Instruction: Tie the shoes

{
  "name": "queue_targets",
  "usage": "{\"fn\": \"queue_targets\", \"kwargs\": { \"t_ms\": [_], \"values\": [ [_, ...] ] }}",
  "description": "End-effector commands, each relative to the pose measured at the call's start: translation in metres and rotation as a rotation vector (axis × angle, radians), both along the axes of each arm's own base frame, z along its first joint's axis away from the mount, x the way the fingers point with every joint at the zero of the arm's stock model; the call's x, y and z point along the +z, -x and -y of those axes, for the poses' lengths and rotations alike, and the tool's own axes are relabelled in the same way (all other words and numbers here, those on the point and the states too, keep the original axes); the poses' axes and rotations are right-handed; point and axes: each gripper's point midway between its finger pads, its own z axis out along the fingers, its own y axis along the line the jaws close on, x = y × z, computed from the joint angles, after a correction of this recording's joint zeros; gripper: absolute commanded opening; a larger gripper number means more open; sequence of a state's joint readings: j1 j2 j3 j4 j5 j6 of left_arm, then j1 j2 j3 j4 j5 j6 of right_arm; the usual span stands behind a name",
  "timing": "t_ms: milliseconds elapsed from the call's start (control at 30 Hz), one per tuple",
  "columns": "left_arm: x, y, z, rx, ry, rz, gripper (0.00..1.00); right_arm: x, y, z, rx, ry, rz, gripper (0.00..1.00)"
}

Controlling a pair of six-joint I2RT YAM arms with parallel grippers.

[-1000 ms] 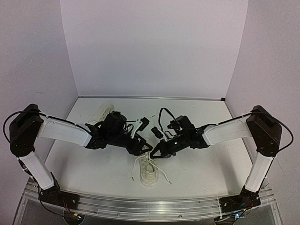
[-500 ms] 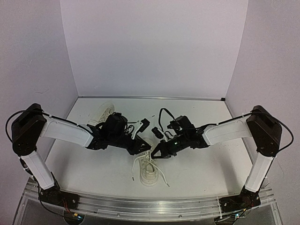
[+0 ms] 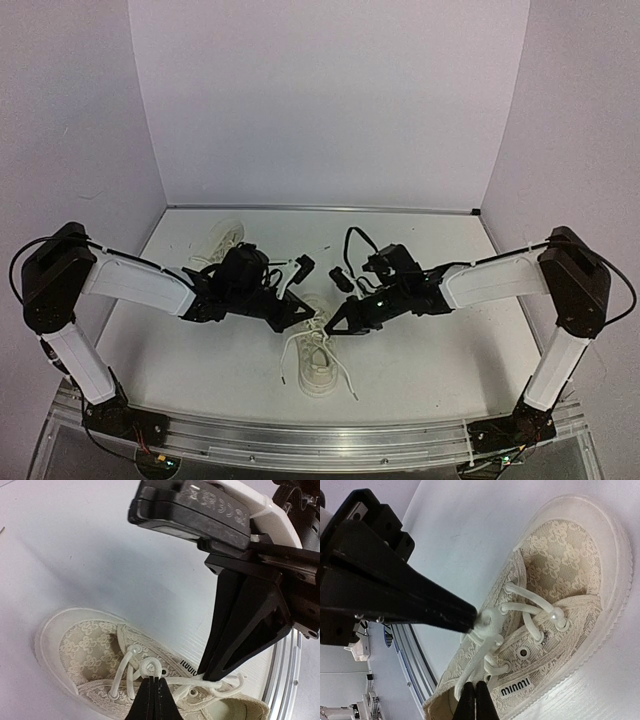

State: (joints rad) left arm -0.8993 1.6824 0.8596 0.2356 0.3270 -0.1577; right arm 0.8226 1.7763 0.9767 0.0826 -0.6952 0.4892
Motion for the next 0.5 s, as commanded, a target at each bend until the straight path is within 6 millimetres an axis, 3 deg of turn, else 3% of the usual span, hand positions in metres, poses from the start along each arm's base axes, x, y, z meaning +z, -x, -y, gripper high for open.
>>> {"fn": "queue_targets", "kwargs": {
  "t_ms": [0, 467],
  "values": [
    [0.02, -0.011, -0.01, 0.049, 0.026, 0.064, 0.0, 0.001, -0.003, 0.015, -0.025, 0.035, 0.041, 0.0],
    [0.017, -0.016, -0.024, 0.085, 0.01, 0.083, 0.0, -0.019, -0.004, 0.048, -0.067, 0.116, 0.038, 0.0]
  ]
}}
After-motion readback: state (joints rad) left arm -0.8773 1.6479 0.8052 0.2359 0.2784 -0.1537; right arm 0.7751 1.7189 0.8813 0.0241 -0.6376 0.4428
